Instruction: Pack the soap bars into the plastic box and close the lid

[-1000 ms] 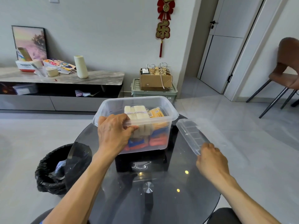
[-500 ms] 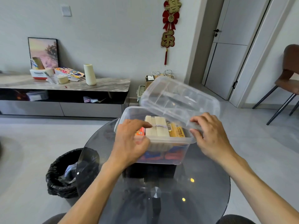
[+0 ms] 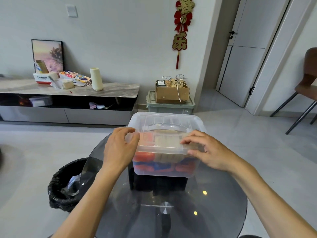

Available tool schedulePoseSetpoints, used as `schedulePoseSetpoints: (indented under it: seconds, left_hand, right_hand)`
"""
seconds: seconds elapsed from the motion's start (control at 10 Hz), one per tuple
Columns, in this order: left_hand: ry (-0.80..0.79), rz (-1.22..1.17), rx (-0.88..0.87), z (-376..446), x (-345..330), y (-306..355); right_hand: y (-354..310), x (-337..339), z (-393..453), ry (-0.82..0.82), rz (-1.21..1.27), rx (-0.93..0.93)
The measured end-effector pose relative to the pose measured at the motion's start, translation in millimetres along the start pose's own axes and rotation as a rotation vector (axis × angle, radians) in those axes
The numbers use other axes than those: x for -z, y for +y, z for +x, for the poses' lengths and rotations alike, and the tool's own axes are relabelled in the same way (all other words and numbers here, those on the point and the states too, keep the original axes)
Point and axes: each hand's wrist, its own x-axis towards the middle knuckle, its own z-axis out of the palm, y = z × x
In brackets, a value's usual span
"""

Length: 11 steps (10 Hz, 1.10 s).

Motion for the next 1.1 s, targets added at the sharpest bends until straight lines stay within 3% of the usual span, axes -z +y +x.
schedulePoseSetpoints:
  seconds: [0.1,0.2,0.3,0.4,0.5,0.6,0.7,0.8,0.9,1.0,1.1]
  left_hand:
    - [0.018,-0.004,0.032,-2.3,1.9,2.7]
    - [0.015,-0.004,0.075,2.8,1.8,-1.8]
    - [-0.028,-0.267,0.194,9.7,-2.7,-6.0]
    - [-0.012,-0.546,0.335,8.1,-12.4,-3.5]
    - [0.064,-0.772,0.581,5.3,-22.7,-1.9]
    - [0.019,-0.876,0.629,8.8,-23.3,-4.7]
    - [0.062,-0.795,0.434,12.3,-26.5,-10.0]
    - [0.097,-0.735,0.327,14.1,-26.3,-12.5]
    - [0.111,-0.715,0.328,16.1,-27.5,-13.2]
    - [0.102,-0.724,0.338,15.5,-28.3,-9.1]
    - [0.103,-0.688,0.327,18.6,-17.8,7.3]
  right_hand:
    - [0.6,-1.0,4.9,0.13,0.209,-0.089]
    - [6.0,-4.3,15.8,0.292,0.202,-0.247]
    - [19.6,-10.7,31.4,0.419,0.571,-0.714]
    - [24.3,-17.3,34.0,0.515,0.964,-0.914]
    - [20.7,-24.0,37.2,0.785,0.867,-0.886]
    - [14.9,-27.9,37.8,0.89,0.747,-0.807]
    - [14.8,-29.3,37.7,0.938,0.647,-0.766]
    - [14.9,-30.1,37.6,0.938,0.628,-0.766]
    - [13.5,-31.2,40.7,0.958,0.554,-0.766]
    - [13.2,-31.4,39.6,0.896,0.479,-0.772]
    - [4.8,-22.4,35.2,0.712,0.328,-0.728]
